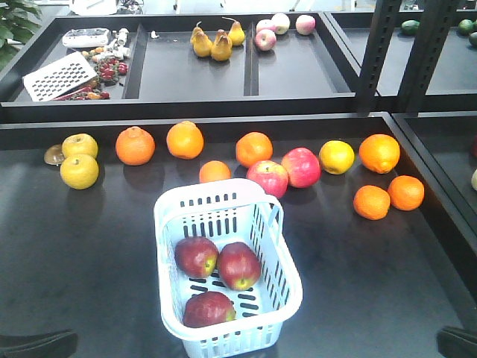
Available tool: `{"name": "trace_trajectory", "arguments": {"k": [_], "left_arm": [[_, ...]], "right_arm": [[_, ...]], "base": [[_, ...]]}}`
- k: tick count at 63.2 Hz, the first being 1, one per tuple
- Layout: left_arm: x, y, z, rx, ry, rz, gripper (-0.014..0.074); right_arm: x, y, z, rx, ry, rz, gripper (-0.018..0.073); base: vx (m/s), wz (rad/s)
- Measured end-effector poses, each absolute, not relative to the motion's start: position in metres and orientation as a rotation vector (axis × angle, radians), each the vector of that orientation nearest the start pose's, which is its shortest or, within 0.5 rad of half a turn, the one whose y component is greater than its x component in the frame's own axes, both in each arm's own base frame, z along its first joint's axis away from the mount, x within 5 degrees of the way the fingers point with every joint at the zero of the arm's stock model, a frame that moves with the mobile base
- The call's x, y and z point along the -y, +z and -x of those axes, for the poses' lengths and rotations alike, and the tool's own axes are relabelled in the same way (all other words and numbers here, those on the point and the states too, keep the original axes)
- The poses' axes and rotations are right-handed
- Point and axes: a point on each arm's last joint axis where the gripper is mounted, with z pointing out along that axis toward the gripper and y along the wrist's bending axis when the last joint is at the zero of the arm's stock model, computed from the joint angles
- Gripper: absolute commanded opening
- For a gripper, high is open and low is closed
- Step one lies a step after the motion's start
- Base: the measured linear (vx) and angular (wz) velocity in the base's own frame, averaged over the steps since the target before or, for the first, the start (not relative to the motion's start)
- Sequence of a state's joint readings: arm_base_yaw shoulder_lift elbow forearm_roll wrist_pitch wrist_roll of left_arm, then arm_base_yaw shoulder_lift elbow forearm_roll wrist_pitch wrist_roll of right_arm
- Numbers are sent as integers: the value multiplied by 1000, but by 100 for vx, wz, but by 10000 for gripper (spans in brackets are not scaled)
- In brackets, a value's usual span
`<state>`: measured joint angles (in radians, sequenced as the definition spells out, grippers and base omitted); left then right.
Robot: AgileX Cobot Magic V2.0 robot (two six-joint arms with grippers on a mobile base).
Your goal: Pick three apples into basket with both arms
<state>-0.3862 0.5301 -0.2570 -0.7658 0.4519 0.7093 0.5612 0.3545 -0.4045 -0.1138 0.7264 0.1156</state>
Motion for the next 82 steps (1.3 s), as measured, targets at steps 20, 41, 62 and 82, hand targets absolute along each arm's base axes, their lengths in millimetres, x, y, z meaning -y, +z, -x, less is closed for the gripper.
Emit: {"name": "trace_trajectory", "arguments": {"k": [20,41,62,82], "left_arm": [[64,231,-84,-2032,-556,-585,-6],[64,230,-83,-2042,-565,-596,-6],[64,230,-83,-2042,-565,-596,-6],[62,219,-83,-2071,-608,-468,-6]], "right_arm": [[-28,262,-61,-2093,250,498,-4],[-28,262,-61,-2093,249,498,-4],[-28,262,-61,-2093,247,499,-4],[-28,262,-61,-2093,247,499,-4]], "base": [[0,0],[0,0],[0,0],[0,0]]}}
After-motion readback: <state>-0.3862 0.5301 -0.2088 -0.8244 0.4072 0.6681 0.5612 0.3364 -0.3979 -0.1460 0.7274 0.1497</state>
